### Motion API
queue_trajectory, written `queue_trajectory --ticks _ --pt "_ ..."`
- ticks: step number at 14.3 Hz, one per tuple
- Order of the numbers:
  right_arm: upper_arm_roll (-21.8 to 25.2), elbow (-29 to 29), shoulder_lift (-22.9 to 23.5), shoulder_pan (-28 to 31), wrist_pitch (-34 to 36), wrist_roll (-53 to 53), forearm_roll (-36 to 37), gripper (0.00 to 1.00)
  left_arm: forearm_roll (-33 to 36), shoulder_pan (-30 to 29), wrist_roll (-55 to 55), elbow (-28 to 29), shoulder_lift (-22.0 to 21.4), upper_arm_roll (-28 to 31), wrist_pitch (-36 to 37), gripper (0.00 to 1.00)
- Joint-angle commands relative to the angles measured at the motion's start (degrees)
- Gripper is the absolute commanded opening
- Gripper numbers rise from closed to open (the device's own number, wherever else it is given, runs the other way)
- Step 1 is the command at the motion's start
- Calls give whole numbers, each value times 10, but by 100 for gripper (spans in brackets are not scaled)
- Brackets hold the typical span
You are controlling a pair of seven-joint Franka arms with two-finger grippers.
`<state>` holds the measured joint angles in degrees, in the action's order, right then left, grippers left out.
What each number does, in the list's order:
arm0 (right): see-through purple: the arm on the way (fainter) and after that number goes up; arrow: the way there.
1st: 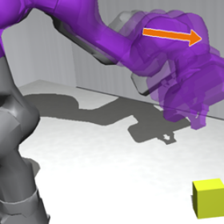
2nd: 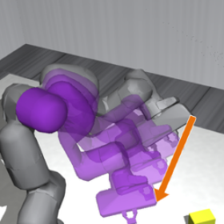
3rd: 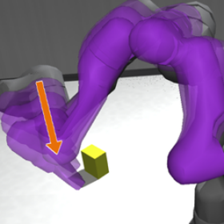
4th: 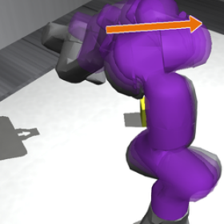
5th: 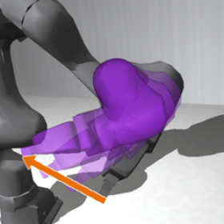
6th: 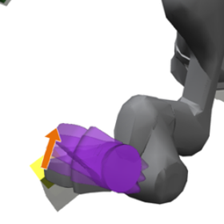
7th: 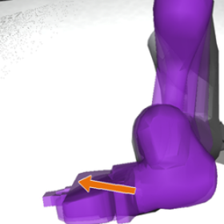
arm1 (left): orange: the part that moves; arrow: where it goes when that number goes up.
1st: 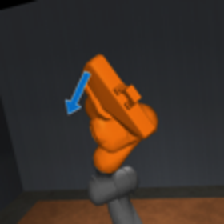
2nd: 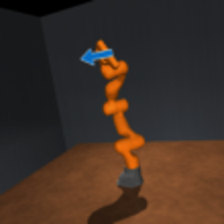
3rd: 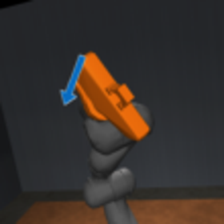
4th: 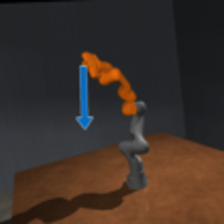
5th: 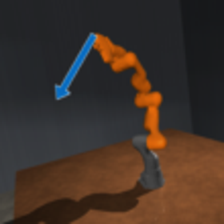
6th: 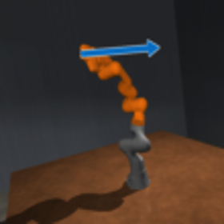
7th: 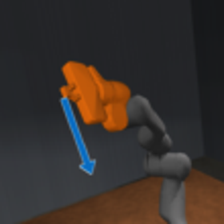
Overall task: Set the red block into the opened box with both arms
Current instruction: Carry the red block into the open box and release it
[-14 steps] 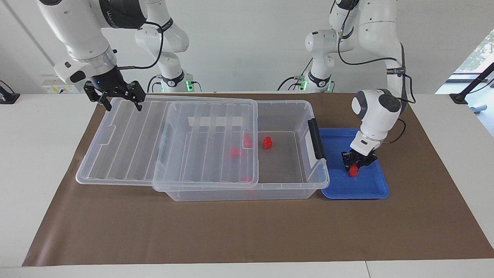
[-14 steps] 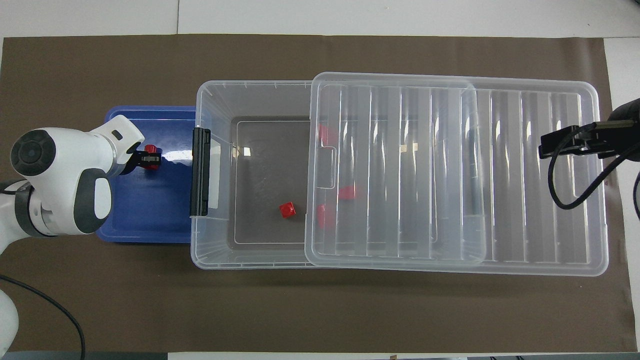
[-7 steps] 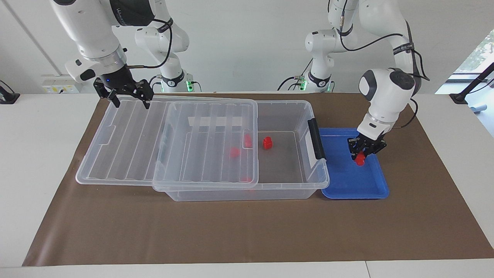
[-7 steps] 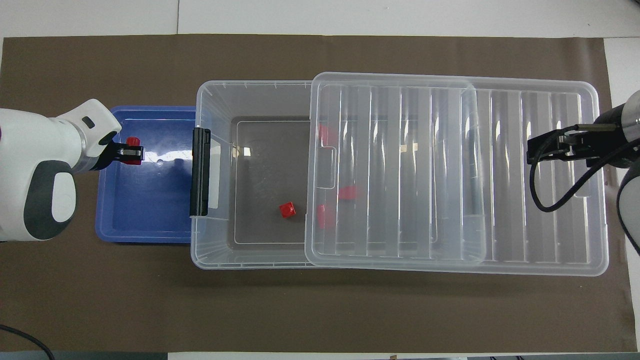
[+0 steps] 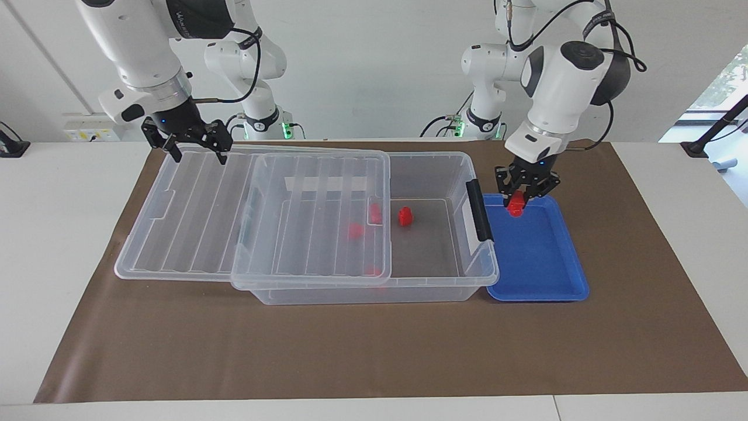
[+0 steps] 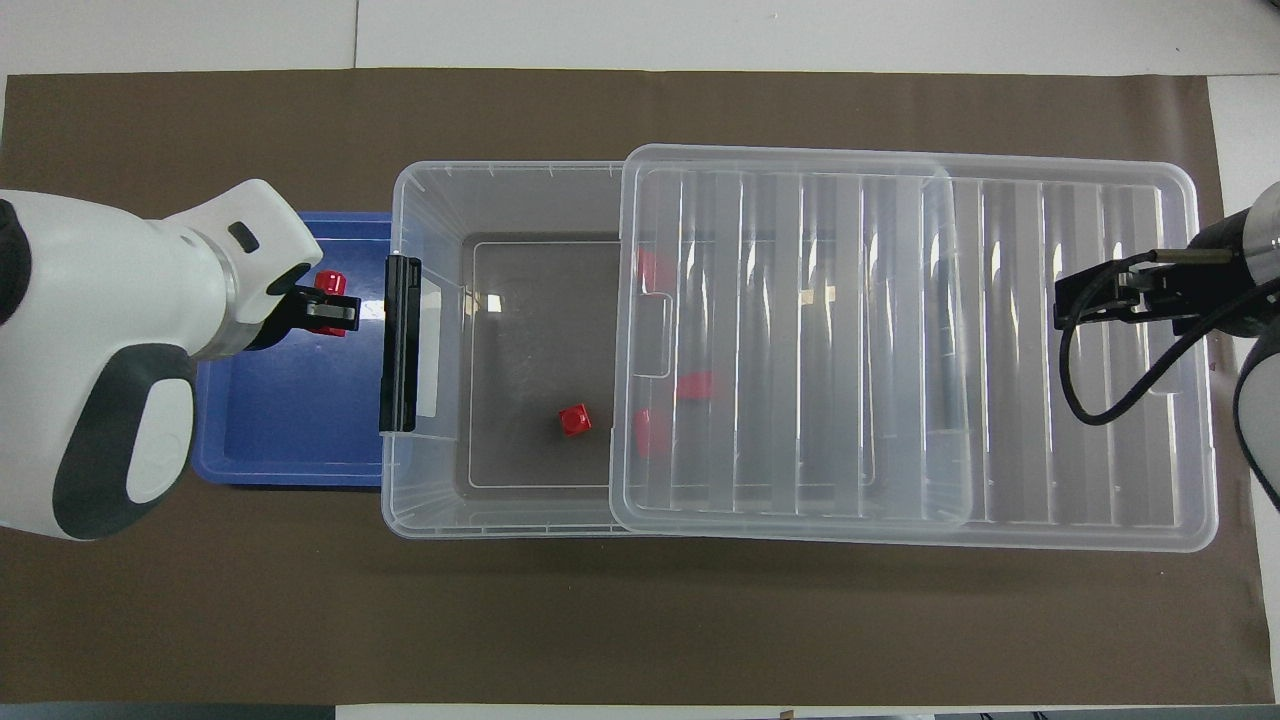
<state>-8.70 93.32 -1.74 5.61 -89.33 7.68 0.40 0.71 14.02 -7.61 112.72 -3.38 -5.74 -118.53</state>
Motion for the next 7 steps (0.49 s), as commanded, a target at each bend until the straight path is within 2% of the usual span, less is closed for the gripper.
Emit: queue_trajectory --ticks 1,4,7 --pt "-3 11 -11 6 -1 -6 1 100 25 67 -67 -12 35 6 -19 0" --pt "-3 12 -11 7 -2 -5 1 100 57 108 -142 -11 99 6 -85 0" --pt "-3 12 -11 6 -2 -5 1 100 69 115 -168 -7 145 6 -139 0"
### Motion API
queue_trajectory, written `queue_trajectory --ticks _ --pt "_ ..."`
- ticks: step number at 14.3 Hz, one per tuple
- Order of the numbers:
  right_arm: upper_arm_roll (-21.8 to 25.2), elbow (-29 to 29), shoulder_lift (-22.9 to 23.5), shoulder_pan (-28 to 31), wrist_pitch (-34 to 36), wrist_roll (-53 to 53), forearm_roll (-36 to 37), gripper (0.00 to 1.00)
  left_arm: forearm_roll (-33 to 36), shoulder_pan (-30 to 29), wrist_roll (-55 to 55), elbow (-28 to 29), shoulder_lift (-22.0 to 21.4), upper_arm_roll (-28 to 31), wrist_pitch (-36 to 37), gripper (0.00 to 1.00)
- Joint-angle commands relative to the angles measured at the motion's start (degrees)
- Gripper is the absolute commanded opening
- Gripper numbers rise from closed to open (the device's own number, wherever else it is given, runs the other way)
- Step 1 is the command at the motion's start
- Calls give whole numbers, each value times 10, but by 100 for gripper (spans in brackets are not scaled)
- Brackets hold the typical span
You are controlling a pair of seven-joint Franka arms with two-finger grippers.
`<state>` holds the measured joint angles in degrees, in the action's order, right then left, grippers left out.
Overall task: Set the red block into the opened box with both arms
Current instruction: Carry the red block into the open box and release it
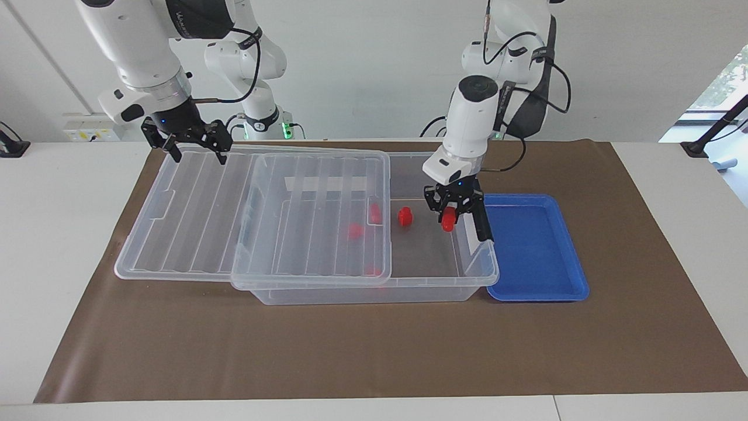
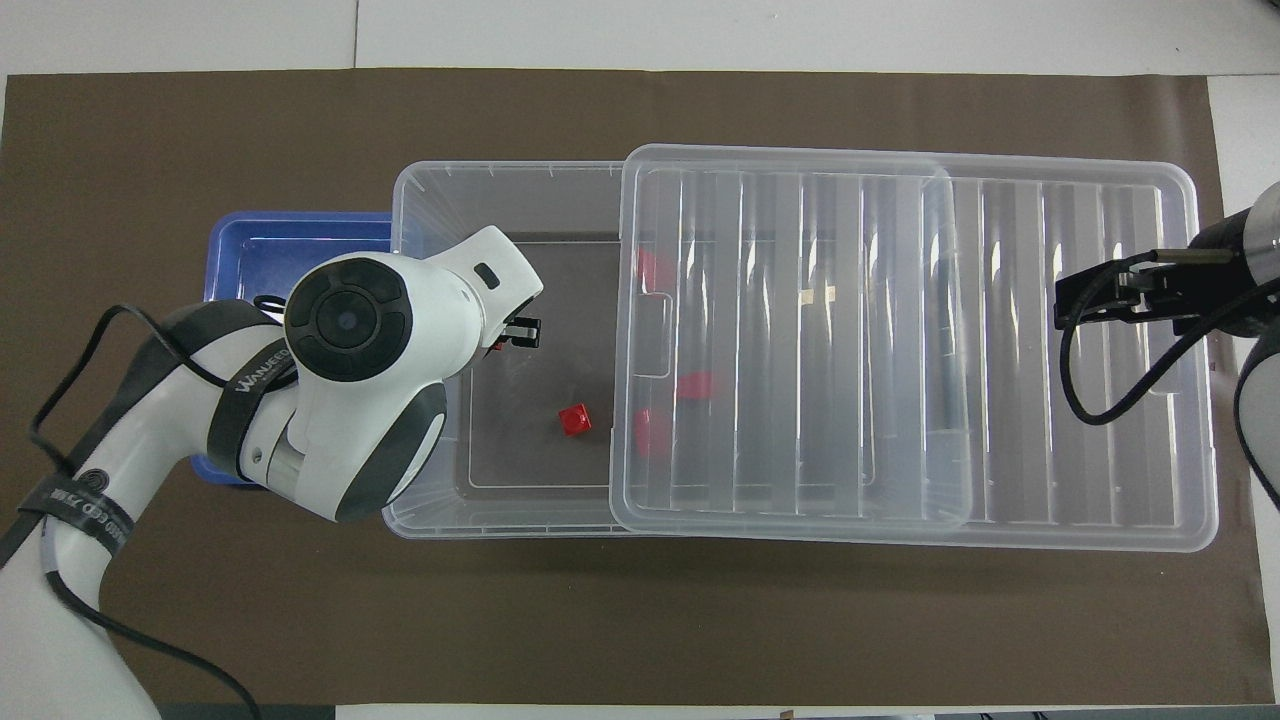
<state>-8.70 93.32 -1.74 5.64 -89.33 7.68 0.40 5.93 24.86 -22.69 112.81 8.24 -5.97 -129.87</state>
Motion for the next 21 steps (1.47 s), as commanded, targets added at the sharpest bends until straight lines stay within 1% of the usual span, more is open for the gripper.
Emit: queue_trajectory --ticks 1,3,5,7,8,9,10,11,12,13,14,19,21 --pt "-4 12 -11 6 -2 -4 1 100 18 6 -17 -8 43 10 -43 0" --pt "-4 12 -12 6 -2 -4 1 100 19 8 -26 -11 79 10 -77 0" --pt "-3 13 -12 6 -1 -4 1 100 50 10 -57 -12 108 10 -111 0" --pt "-4 13 -12 6 -1 -5 1 100 58 7 -79 -11 117 10 -137 1" --pt "-3 13 -12 6 -1 -5 1 100 58 4 -86 -12 118 9 -143 46" --pt "-3 13 -12 6 -1 -6 1 100 58 5 -82 -12 120 9 -161 96" --pt "-3 13 -12 6 -1 -6 1 100 58 5 -83 -12 127 9 -180 100" --pt "-4 13 -12 7 -1 -6 1 100 58 7 -81 -12 126 9 -186 100" --pt "-4 13 -12 7 -1 -6 1 100 58 6 -81 -12 120 9 -179 100" --pt "-3 13 -12 8 -1 -6 1 100 58 5 -81 -9 105 8 -172 100" --pt "-3 13 -12 8 -1 -6 1 100 58 4 -80 -8 88 8 -157 100" --pt "-3 13 -12 9 -1 -6 1 100 58 5 -76 -12 4 8 -30 100" --pt "-3 13 -12 12 -2 -7 1 100 58 5 -75 -19 -21 8 14 100"
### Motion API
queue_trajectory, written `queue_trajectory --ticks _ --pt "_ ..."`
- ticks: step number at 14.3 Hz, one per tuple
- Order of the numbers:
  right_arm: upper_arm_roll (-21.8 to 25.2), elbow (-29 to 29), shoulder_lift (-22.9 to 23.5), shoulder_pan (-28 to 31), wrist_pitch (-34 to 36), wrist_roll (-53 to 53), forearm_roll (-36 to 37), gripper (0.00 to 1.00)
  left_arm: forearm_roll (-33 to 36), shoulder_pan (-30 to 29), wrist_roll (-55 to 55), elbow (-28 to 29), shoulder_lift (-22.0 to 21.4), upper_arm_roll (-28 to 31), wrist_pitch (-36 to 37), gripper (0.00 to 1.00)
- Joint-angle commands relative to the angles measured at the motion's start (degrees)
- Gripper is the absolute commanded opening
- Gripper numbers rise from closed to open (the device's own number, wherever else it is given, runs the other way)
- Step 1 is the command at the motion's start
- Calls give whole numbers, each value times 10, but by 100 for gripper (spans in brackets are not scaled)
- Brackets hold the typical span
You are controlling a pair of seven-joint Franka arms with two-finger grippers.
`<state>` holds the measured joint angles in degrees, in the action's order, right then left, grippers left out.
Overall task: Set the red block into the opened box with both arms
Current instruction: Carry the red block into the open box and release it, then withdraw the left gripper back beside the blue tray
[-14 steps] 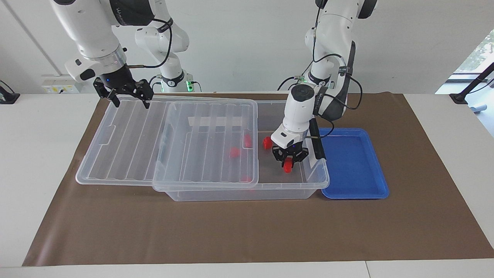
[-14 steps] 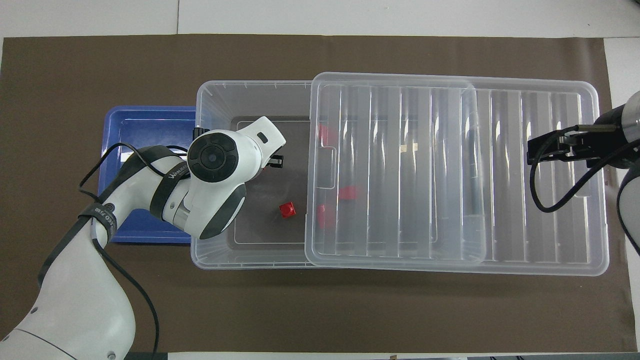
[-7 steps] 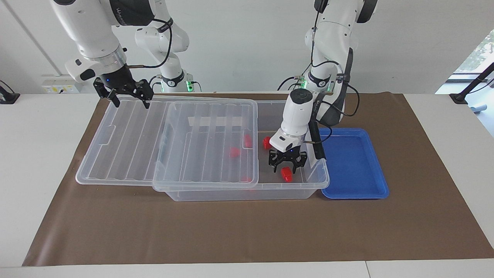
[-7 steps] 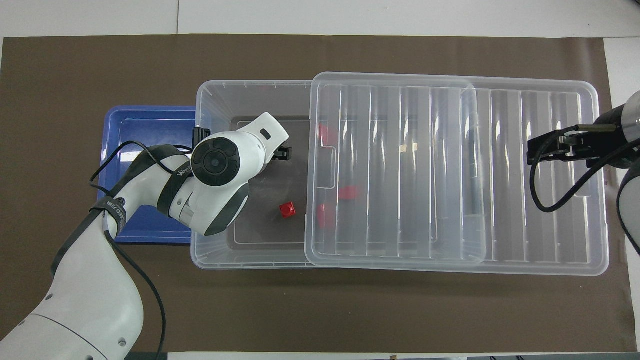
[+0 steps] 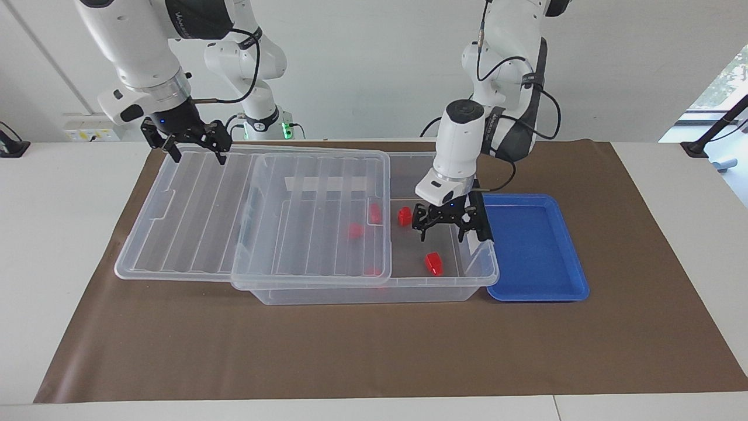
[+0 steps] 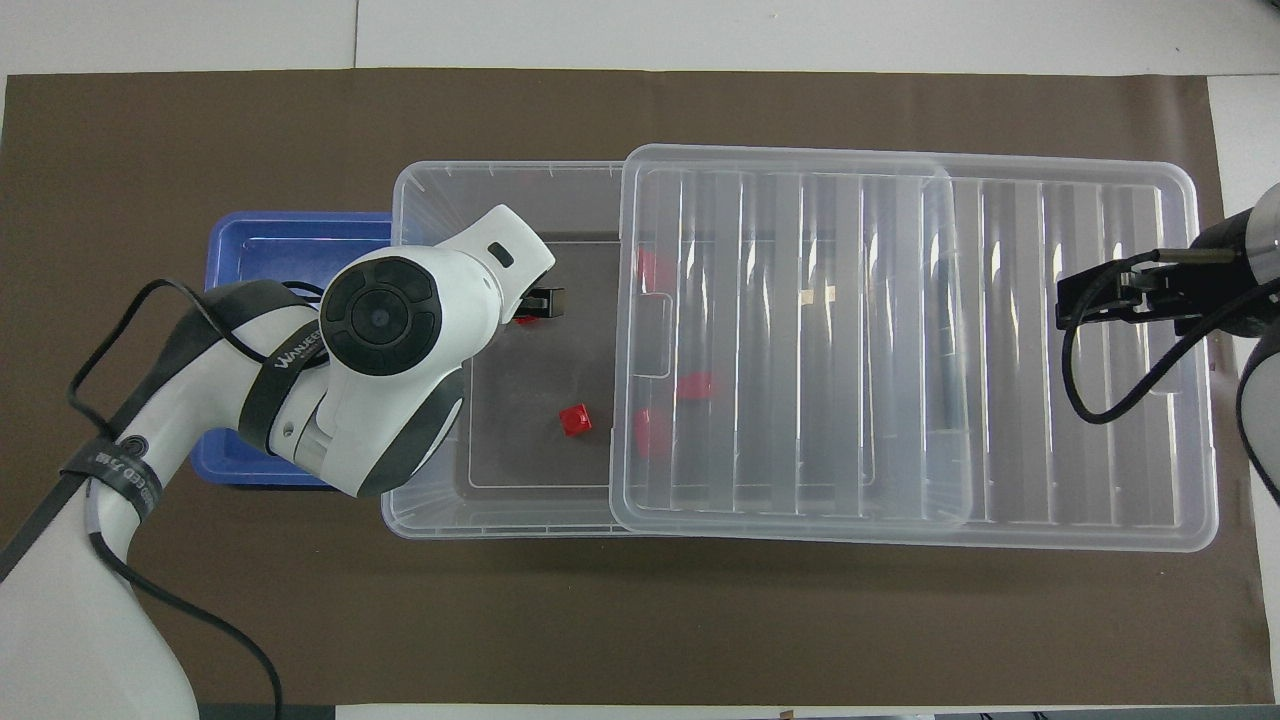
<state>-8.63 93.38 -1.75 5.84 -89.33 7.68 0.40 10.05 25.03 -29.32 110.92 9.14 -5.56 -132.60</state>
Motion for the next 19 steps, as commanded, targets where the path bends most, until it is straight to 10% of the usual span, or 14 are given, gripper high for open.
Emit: queue_trajectory --ticks 1,6,19 --pt "-2 15 -12 17 -4 -7 1 100 15 3 -8 0 -47 5 61 100" --pt "0 76 -30 101 -82 -190 1 3 -10 -25 72 2 -105 13 140 100" --pt "2 157 48 216 -251 -286 1 0 -89 -218 255 -79 -109 14 228 100"
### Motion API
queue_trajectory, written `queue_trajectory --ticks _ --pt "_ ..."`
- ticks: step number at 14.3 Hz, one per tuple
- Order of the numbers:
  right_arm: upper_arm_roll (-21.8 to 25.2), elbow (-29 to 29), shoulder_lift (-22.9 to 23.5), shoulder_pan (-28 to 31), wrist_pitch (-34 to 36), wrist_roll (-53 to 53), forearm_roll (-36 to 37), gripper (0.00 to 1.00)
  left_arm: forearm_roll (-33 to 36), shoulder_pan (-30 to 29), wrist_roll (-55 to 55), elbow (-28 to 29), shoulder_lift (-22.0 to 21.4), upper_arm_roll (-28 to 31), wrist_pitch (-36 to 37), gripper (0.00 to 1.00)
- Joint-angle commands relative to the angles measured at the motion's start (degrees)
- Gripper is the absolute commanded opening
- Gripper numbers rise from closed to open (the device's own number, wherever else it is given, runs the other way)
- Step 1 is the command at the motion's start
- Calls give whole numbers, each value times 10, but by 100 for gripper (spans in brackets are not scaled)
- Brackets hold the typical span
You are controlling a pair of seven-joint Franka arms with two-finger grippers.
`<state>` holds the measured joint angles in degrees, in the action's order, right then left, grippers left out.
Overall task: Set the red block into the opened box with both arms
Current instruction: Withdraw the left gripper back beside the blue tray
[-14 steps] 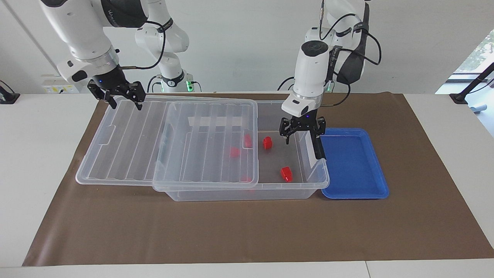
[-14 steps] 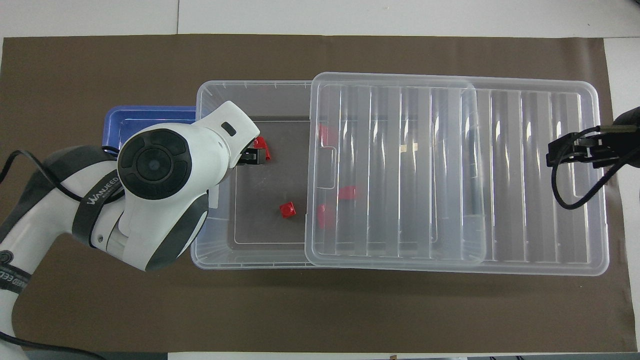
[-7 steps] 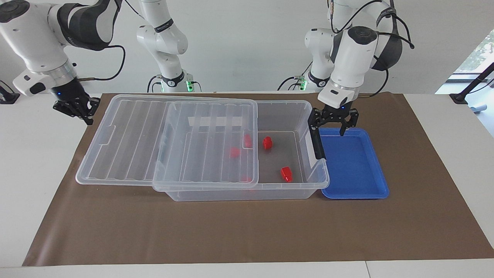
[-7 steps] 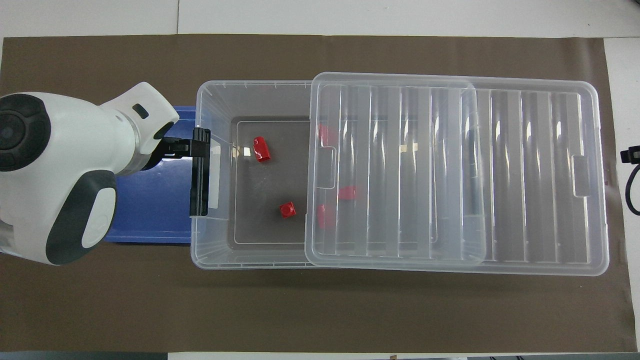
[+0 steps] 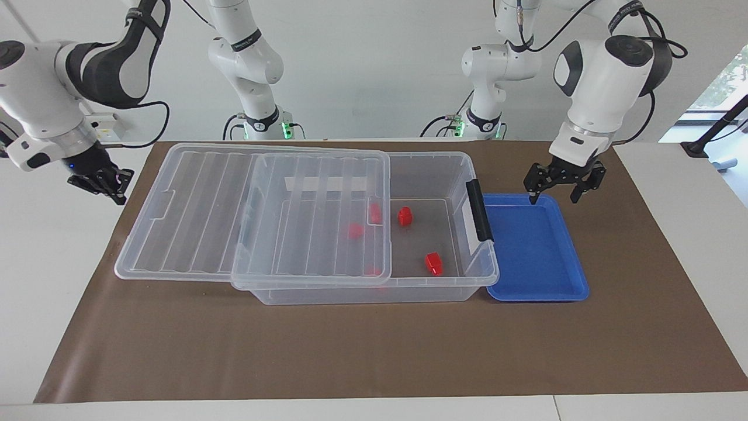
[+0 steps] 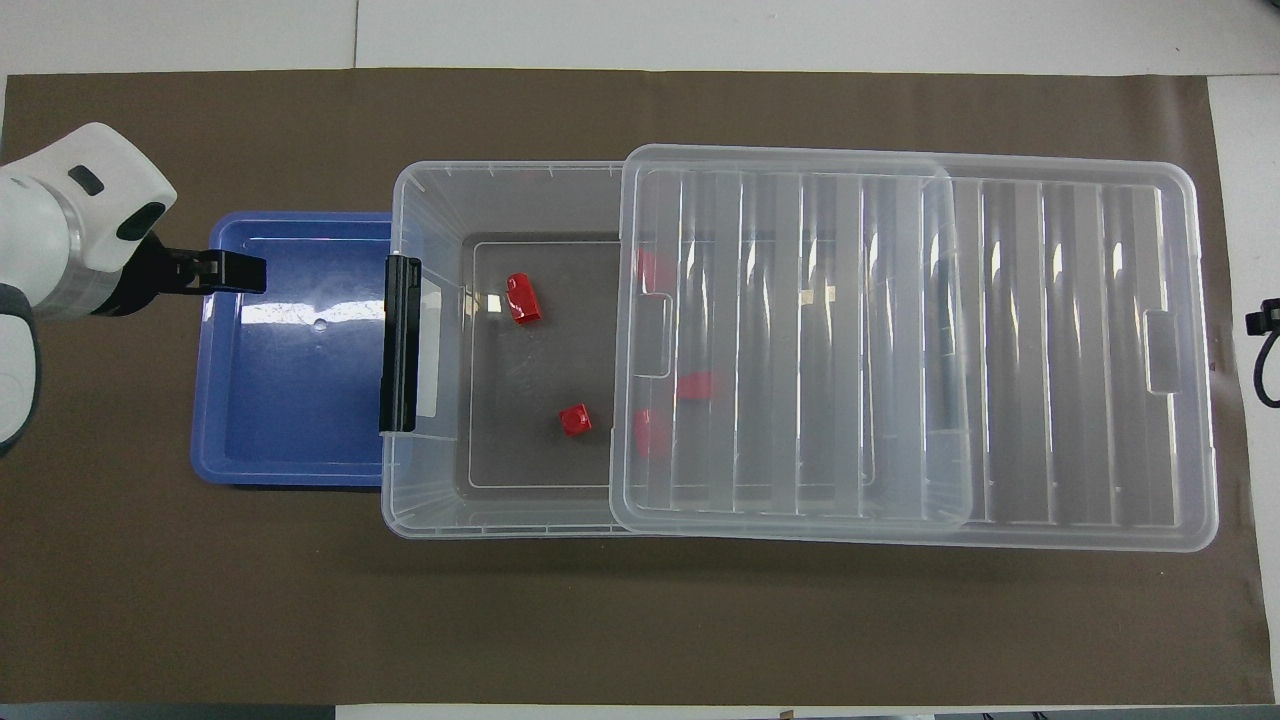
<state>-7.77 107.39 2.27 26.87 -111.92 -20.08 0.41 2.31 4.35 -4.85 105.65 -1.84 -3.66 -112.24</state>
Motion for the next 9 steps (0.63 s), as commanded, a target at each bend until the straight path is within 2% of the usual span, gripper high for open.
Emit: queue_trajectory --ticks 1,5,9 --pt "-7 39 12 2 -52 -8 1 0 -13 -11 12 -42 2 -5 41 100" --pt "-8 48 12 -10 -56 -5 1 0 -22 -13 48 -116 8 -4 134 100" --pt "-8 48 12 -32 -53 11 1 0 -57 -31 49 -137 10 -5 220 100"
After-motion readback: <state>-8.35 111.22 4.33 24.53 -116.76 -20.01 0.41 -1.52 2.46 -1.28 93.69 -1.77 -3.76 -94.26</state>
